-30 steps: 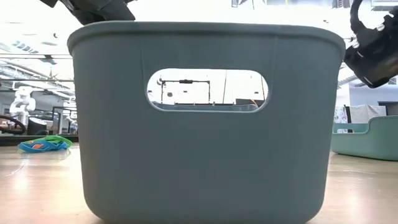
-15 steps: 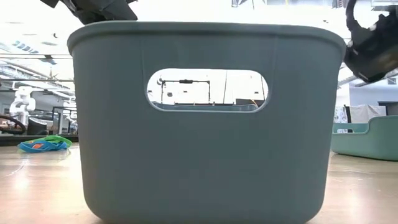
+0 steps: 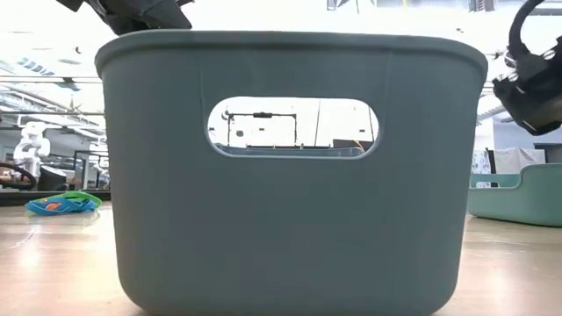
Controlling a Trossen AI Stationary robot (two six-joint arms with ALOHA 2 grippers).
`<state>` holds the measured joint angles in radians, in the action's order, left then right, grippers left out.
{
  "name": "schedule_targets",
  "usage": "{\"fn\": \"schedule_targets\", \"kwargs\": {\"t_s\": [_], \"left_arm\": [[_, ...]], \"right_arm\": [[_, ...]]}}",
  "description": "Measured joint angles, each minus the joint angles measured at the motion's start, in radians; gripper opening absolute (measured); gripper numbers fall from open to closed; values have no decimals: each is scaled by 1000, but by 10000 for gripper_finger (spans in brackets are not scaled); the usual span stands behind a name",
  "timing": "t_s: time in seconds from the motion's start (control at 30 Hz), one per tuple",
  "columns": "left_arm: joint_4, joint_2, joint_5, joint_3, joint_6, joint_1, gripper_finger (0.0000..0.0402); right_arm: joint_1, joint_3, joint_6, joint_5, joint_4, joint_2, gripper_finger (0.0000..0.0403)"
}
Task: Sort rubber bands into baskets
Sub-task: Put the orange rubber band into the orange bin
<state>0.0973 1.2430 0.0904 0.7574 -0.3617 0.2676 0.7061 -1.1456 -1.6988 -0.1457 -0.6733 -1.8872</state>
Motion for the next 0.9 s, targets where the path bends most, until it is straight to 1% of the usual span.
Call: {"fn": "schedule_targets", "kwargs": {"t_s": [0.13, 0.27, 0.3, 0.4, 0.53, 0.63, 0.77, 0.9], "left_arm": [[6, 0, 3, 0, 0, 0, 180], [7, 0, 11, 0, -1, 0, 180], [7, 0, 11, 0, -1, 0, 180], [1, 0, 11, 0, -3, 0, 180], [-7, 0, 11, 0, -3, 0, 180], [-11, 0, 12, 0, -7, -5, 180], [-10, 0, 21, 0, -25, -22, 180], [-10, 0, 30, 0, -25, -36, 180]], "right_arm": [[15, 37, -42, 8, 19, 2, 100], [12, 41, -17, -3, 40, 5, 22], [9, 42, -22, -2, 45, 9, 12], [11, 45, -72, 42, 47, 39, 6], [12, 48, -112, 181, 30, 119, 2], [22, 45, -128, 263, -16, 179, 1], [37, 47, -115, 325, -40, 252, 1], [54, 45, -99, 337, -39, 301, 1]]}}
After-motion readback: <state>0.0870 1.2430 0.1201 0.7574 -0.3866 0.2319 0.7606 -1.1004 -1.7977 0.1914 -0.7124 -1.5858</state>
